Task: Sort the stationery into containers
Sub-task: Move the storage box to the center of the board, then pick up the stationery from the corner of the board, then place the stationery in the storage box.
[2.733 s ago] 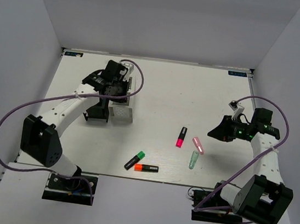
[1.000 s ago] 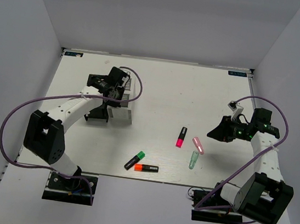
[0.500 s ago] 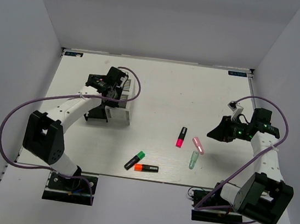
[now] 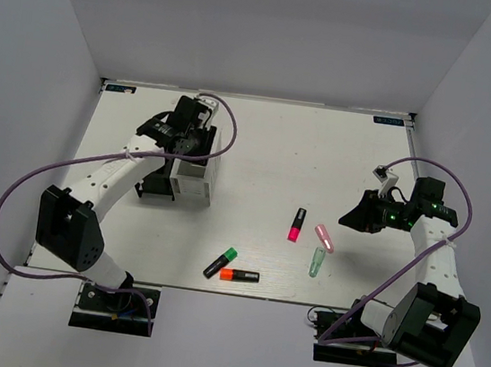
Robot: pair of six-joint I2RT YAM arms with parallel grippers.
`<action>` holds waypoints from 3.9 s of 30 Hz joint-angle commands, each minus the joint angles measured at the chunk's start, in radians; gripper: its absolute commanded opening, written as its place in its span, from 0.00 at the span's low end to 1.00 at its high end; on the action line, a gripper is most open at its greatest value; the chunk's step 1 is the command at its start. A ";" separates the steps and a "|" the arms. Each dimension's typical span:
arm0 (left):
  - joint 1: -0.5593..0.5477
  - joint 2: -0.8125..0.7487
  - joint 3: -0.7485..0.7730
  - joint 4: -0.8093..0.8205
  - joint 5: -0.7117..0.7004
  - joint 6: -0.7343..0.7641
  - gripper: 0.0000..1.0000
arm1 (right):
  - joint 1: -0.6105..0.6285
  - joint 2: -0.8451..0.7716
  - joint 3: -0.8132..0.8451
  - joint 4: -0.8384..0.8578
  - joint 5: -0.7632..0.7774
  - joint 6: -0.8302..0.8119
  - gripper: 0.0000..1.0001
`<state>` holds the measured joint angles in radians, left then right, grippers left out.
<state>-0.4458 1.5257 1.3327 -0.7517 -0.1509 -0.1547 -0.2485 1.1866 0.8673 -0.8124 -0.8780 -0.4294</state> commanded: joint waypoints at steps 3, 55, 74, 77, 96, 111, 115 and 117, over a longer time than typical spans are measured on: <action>-0.021 -0.059 0.108 0.035 0.106 -0.039 0.56 | -0.005 -0.010 -0.007 -0.018 -0.027 -0.023 0.30; -0.628 -0.093 -0.501 0.350 0.016 -0.148 0.64 | 0.578 0.347 0.208 0.150 0.570 0.342 0.59; -0.642 0.025 -0.518 0.259 -0.018 -0.154 0.31 | 0.531 0.295 0.191 0.142 0.536 0.353 0.61; -0.645 0.042 -0.517 0.250 -0.018 -0.152 0.25 | 0.526 0.289 0.191 0.140 0.527 0.356 0.61; -0.316 -0.174 -0.004 0.179 0.123 -0.002 0.00 | 0.489 0.246 0.179 0.127 0.378 0.253 0.11; 0.039 -0.024 -0.191 0.979 0.077 0.112 0.00 | 0.488 0.223 0.149 -0.042 -0.188 -0.223 0.49; 0.059 0.034 -0.187 1.052 0.036 0.136 0.00 | 0.486 0.131 0.059 0.150 -0.037 -0.109 0.48; 0.070 0.068 -0.176 1.074 0.025 0.139 0.00 | 0.491 0.119 0.056 0.159 -0.013 -0.101 0.47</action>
<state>-0.3935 1.5936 1.1110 0.2180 -0.0982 -0.0364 0.2417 1.3388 0.9287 -0.7475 -0.9203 -0.5453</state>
